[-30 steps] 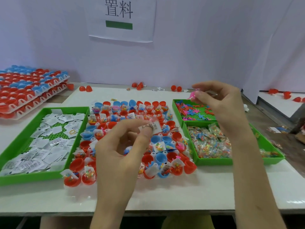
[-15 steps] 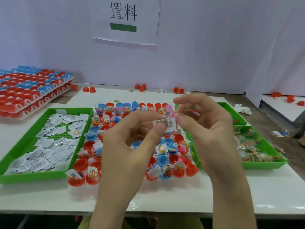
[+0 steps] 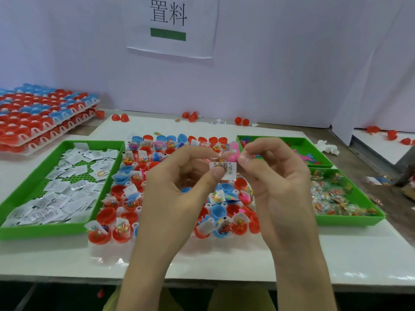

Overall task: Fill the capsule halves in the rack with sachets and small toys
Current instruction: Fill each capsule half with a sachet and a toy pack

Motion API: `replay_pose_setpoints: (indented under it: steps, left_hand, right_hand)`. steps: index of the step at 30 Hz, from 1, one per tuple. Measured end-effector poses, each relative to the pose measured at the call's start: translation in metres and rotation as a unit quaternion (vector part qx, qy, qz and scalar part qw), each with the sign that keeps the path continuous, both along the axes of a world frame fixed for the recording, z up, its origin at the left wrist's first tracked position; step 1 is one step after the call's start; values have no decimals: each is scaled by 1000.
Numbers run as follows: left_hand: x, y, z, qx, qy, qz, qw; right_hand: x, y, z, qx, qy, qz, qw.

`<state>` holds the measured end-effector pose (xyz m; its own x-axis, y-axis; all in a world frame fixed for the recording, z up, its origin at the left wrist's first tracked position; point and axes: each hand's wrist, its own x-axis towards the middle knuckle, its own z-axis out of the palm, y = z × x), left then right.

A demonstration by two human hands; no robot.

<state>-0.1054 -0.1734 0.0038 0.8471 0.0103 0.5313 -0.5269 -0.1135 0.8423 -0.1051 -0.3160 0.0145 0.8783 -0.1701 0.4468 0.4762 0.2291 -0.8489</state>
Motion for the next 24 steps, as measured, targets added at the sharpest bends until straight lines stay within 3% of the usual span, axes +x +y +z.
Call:
replay_pose_setpoints:
  steps: [11, 16, 24]
  left_hand:
    - [-3, 14, -6, -20, -13, -9, 1000]
    - [-2, 18, -6, -45, -3, -18, 999]
    - [-3, 18, -7, -6, -20, 1, 1000]
  right_hand:
    - [-4, 10, -7, -16, 34, 36, 999]
    - [-3, 8, -7, -81, 38, 43, 995]
    - [-5, 10, -7, -149, 51, 33, 987]
